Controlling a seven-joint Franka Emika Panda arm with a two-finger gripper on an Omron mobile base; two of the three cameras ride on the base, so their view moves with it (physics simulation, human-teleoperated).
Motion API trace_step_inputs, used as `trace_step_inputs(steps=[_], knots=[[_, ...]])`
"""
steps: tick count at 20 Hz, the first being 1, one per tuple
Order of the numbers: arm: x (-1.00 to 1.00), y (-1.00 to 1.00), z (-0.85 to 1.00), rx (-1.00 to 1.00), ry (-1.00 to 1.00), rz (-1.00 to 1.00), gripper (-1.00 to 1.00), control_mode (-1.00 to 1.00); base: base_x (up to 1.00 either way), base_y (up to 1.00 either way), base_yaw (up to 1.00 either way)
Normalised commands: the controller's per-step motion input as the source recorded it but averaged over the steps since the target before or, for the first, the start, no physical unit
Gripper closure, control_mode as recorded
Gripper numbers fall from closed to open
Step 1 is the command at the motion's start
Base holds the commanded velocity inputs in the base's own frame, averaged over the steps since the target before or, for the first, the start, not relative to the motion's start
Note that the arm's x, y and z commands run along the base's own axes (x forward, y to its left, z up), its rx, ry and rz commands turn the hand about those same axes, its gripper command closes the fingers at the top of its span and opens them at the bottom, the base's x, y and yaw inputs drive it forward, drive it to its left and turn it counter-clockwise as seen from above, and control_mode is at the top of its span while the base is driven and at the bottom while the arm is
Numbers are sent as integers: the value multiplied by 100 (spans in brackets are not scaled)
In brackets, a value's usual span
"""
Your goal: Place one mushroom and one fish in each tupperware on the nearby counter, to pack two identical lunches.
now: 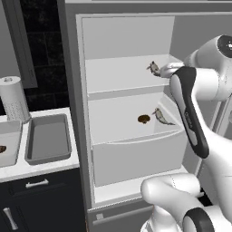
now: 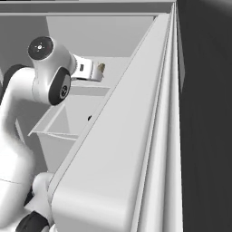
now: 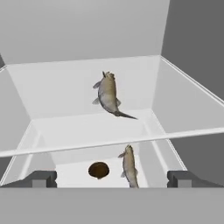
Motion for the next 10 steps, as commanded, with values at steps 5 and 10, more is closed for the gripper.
trace_step_inputs(steps=[5,10], knots=[[62,-7,-4,0,0,6,-100,-100,0,0,0],[63,0,-18,0,0,11,-100,-100,0,0,0]])
